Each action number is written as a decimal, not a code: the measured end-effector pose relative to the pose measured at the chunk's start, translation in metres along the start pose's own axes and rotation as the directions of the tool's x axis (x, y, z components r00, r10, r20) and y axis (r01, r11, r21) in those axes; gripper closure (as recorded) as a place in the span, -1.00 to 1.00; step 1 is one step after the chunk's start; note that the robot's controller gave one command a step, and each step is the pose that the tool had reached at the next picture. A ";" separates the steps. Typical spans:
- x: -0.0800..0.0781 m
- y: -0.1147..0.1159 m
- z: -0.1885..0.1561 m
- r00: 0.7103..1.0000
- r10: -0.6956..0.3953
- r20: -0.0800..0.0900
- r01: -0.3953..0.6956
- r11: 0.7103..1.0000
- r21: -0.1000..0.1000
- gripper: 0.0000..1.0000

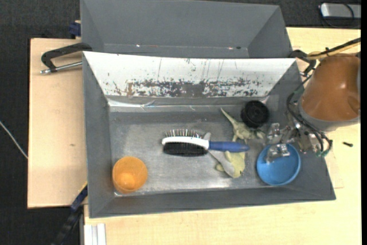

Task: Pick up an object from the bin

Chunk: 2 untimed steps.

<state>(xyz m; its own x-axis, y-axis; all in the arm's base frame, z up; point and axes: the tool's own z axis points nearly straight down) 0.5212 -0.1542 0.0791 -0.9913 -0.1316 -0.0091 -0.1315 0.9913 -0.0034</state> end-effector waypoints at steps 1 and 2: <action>-0.002 0.000 -0.008 1.000 0.000 -0.003 0.000 1.000 -0.002 1.00; -0.005 0.000 -0.047 1.000 0.000 0.001 0.000 1.000 0.000 1.00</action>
Offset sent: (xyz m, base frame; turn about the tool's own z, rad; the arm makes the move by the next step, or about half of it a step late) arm -0.0001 0.0001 0.0060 0.0000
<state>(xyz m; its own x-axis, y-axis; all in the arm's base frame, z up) 0.5256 -0.1533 0.1262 -0.9913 -0.1316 -0.0097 -0.1315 0.9913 -0.0029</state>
